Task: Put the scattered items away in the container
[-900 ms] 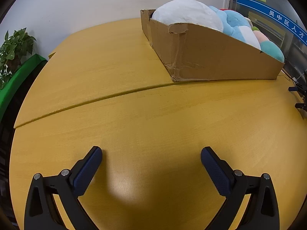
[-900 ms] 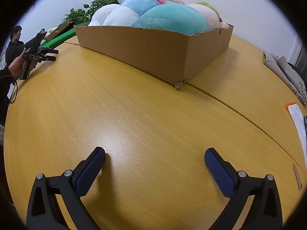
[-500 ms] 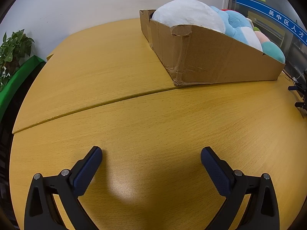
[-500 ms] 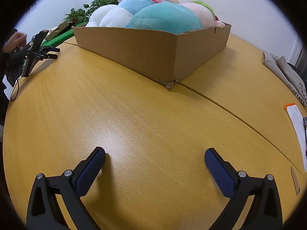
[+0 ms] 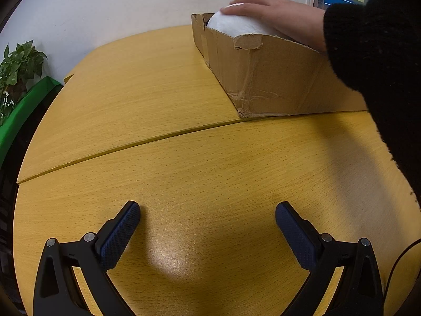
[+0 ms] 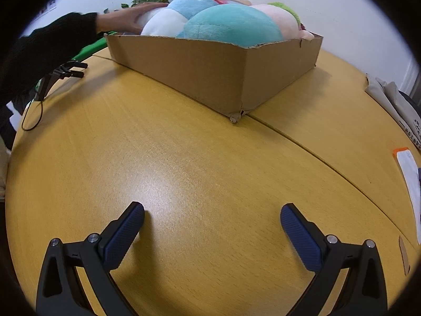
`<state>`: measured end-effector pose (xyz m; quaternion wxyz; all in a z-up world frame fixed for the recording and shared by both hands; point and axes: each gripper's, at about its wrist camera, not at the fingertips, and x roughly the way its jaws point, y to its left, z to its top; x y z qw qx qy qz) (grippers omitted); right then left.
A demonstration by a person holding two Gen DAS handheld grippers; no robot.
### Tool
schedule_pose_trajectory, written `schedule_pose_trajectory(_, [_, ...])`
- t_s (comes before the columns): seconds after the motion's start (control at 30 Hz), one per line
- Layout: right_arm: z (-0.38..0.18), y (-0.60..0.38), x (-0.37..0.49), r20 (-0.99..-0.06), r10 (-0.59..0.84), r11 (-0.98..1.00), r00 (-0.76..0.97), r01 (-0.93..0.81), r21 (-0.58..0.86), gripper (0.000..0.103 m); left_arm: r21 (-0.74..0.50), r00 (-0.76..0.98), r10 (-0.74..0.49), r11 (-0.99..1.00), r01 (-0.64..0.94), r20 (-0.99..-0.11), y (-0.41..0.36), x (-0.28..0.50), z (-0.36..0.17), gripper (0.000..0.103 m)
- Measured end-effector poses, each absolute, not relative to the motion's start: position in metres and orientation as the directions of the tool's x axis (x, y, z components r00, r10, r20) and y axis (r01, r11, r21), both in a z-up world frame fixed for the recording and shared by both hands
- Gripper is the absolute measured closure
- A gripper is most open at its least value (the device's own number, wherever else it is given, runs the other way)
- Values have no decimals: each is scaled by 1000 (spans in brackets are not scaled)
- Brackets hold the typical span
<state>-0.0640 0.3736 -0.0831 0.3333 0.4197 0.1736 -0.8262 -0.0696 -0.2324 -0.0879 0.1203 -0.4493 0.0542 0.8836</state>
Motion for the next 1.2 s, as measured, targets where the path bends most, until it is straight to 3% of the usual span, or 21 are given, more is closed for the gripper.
schedule_pose_trajectory(1.2, [-84,384,-65,-808,-425,-684,-407,730,-8,0,-12,-568,162,-966,-259,-807,-230,-72,-89,0])
